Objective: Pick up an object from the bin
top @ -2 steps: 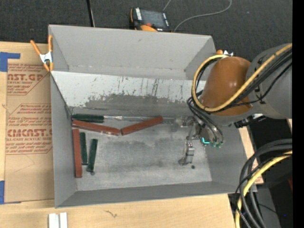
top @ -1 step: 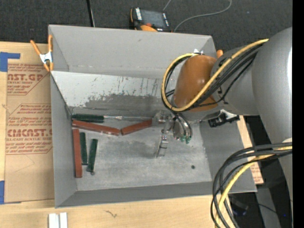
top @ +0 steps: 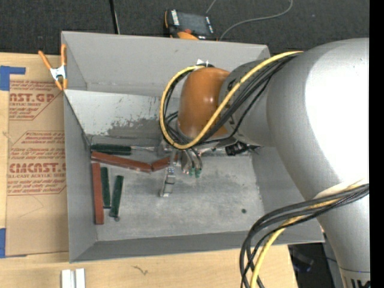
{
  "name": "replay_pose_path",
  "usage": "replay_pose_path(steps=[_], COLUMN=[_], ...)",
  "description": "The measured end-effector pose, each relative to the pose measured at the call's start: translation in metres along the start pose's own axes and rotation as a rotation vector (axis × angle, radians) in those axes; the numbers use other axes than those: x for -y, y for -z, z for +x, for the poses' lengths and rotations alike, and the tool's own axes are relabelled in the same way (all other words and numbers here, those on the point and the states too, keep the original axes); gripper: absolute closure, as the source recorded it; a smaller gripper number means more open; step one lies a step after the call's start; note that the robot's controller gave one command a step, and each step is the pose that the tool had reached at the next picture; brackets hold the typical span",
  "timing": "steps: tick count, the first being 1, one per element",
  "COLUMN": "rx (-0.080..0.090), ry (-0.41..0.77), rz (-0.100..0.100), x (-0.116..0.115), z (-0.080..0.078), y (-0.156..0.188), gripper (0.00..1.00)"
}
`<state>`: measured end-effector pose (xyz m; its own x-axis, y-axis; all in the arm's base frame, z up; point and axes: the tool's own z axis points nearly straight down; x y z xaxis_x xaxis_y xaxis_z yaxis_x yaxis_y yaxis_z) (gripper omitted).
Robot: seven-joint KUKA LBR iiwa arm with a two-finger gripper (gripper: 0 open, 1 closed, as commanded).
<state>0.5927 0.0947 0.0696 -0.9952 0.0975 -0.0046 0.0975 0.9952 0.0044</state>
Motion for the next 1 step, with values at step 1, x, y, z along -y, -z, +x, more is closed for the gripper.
replay_pose_path(steps=[1], rx=[-0.001], ry=[-0.006], rz=[0.003], x=[0.0052], z=[-0.0002], y=[0.0007], gripper=[1.0])
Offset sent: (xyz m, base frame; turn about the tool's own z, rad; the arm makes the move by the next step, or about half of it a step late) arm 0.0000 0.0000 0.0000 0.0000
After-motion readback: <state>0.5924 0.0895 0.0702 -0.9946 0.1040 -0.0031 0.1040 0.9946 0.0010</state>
